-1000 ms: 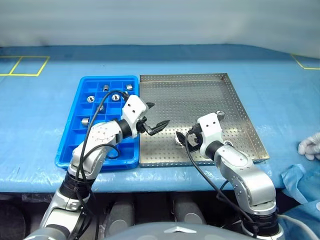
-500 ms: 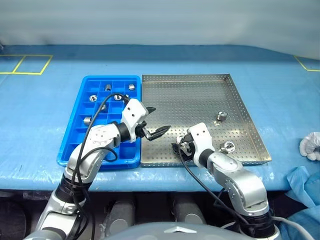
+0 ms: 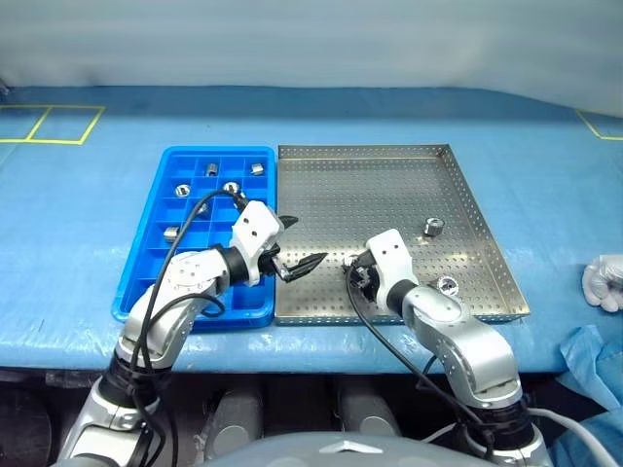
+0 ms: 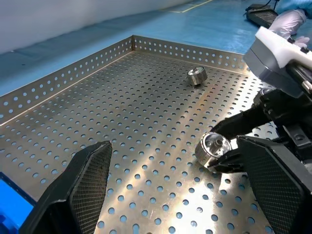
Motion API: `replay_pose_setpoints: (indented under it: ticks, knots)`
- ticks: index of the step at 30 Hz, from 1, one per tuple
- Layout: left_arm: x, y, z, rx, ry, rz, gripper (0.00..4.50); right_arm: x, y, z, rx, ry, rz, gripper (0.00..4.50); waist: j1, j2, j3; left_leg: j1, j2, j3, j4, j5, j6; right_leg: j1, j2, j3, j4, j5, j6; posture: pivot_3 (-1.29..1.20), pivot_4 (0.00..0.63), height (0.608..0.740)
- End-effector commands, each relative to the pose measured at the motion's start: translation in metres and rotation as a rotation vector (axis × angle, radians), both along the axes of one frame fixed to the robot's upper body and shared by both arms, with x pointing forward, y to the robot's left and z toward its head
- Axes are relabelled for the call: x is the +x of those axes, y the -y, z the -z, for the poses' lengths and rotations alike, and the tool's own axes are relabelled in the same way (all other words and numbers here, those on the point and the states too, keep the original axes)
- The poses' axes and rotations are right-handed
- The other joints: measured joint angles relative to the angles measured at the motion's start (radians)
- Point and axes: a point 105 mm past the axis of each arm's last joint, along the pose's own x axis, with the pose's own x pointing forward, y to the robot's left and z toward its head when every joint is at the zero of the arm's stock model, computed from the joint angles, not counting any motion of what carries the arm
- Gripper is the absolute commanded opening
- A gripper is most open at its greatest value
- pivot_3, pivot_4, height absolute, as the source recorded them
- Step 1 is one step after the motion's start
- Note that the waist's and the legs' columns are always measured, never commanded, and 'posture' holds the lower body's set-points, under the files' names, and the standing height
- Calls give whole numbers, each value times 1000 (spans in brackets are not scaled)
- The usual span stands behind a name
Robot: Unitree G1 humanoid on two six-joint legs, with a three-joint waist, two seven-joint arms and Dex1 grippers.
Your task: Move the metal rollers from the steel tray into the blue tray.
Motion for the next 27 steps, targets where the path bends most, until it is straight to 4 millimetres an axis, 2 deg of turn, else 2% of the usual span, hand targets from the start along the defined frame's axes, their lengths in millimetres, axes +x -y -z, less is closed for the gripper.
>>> replay_pose_setpoints:
  ticks: [1,4,8,13,19,27]
  knots:
    - [-10,-11,-6,22,29,-38,4460,8,-15,-28,28,112,-71,1795,5,0,0,0,0,0,0,0,0,0,0,0,0,0,0,115,150,740]
    - [-22,-23,-2,55,19,-81,4460,13,-35,-48,69,165,-185,1795,16,0,1,0,0,0,-2,0,0,-1,0,0,0,-1,-1,169,150,740]
    - [-28,-44,1,76,13,-195,4460,24,-61,-68,118,212,-302,1795,47,0,1,0,1,-2,-4,0,0,-1,0,-2,0,-1,-3,229,150,740]
    - [-22,-64,-6,1,46,-401,4460,43,-99,-79,148,261,-397,1795,89,0,1,1,1,-5,-6,0,0,-1,0,-6,0,-3,-5,311,150,740]
    - [-25,-65,-7,-30,52,-459,4460,57,-126,-73,192,257,-464,1795,137,0,1,1,0,-5,-14,2,-4,-2,0,-7,-2,-3,-6,364,150,740]
    - [-28,-67,-3,-21,41,-476,4460,64,-132,-56,202,191,-474,1795,167,0,1,1,0,-8,-18,4,-7,-3,0,-9,-2,-5,-10,389,150,740]
